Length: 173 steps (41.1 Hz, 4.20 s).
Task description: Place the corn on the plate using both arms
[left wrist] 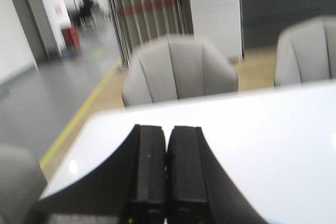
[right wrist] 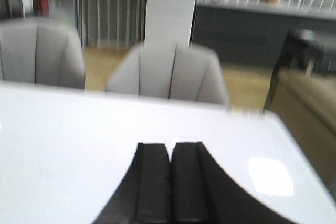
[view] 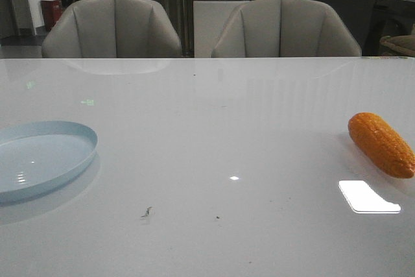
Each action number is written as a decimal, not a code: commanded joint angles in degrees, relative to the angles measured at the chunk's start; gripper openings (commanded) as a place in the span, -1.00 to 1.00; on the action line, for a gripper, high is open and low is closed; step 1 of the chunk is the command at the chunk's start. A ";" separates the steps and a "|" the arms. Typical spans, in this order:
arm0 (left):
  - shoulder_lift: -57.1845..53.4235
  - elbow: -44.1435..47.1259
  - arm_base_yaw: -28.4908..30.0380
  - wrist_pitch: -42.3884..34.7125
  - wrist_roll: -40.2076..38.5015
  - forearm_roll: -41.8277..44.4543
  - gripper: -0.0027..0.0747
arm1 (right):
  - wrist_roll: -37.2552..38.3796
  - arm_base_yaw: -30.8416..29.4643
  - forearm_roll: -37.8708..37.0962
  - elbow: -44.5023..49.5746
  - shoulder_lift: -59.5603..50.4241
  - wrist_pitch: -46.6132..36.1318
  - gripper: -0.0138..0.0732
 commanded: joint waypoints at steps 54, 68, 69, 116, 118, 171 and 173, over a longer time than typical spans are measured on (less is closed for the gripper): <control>21.16 -9.71 0.04 19.35 -0.26 -4.77 0.23 | 0.22 0.01 0.36 -1.93 14.88 13.40 0.53; 44.48 -30.12 1.25 35.88 -4.39 -4.77 0.23 | 0.22 0.01 0.53 -1.93 14.88 14.53 0.53; 45.74 -30.84 1.64 36.04 -5.05 -4.77 0.23 | 0.22 0.01 0.53 -1.93 14.88 14.73 0.53; 68.86 -34.29 4.98 38.47 -10.56 -7.36 -0.41 | 0.22 0.01 0.53 -1.93 14.88 17.04 0.54; 68.86 -34.29 4.98 38.47 -10.56 -7.36 -0.65 | 0.22 0.01 0.53 -1.93 14.88 17.04 0.54; 68.75 -61.13 -12.27 55.59 -5.89 -24.50 -0.70 | 0.22 0.01 0.53 -1.93 14.88 17.05 0.54; 68.75 -61.13 -13.98 54.43 -5.89 -24.50 -0.70 | 0.22 0.01 0.53 -1.93 14.88 17.05 0.54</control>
